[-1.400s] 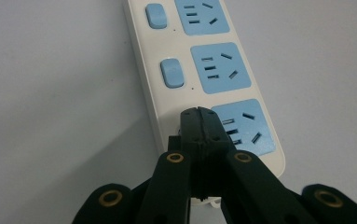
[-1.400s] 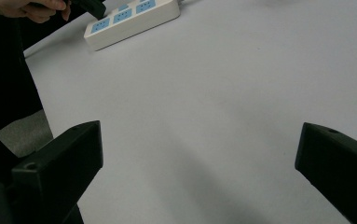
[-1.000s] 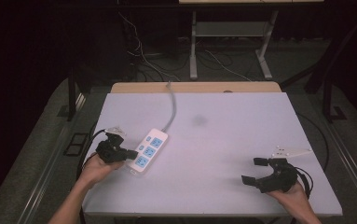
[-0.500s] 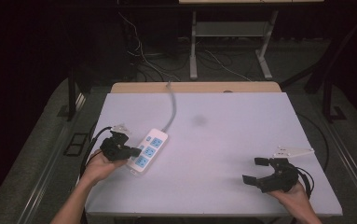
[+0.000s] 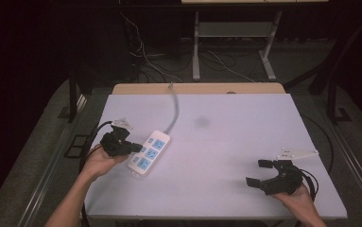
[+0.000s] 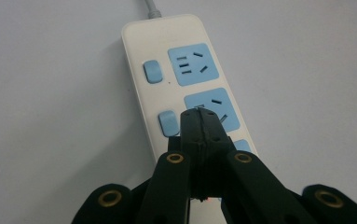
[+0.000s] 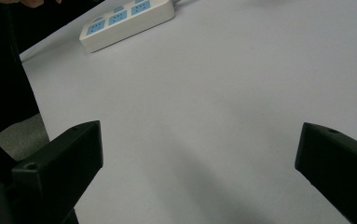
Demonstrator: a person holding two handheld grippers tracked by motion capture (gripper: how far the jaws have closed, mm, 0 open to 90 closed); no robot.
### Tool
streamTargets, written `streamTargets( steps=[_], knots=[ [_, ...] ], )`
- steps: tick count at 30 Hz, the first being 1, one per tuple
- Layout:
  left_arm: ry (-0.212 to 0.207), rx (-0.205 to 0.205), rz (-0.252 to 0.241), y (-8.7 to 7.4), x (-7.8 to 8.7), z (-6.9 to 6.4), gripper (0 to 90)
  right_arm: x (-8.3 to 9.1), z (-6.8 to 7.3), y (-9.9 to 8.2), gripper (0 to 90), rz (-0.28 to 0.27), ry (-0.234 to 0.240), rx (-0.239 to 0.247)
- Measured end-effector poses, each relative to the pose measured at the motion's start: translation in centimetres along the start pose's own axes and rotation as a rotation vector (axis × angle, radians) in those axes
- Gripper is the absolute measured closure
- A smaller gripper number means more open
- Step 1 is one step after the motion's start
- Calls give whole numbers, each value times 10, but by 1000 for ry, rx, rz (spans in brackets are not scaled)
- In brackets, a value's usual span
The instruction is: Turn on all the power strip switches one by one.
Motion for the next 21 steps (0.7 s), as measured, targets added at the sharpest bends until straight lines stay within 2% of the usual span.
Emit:
streamTargets(
  steps=[10,21],
  knots=[
    [0,-5,4,7,-5,6,897,1,-1,0,6,-3,-2,-1],
    [4,2,12,5,-15,14,897,1,-2,0,6,-2,-2,-2]
  ],
)
Point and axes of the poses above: each handheld gripper's, and its own axes: x roughly backward along the jaws, y roughly out of its top, z roughly to its left, the point moved 9 cm from there along -x, roughly forward along the jaws, and after that the axes turned 13 degrees about -z, right-handed, at the moved point
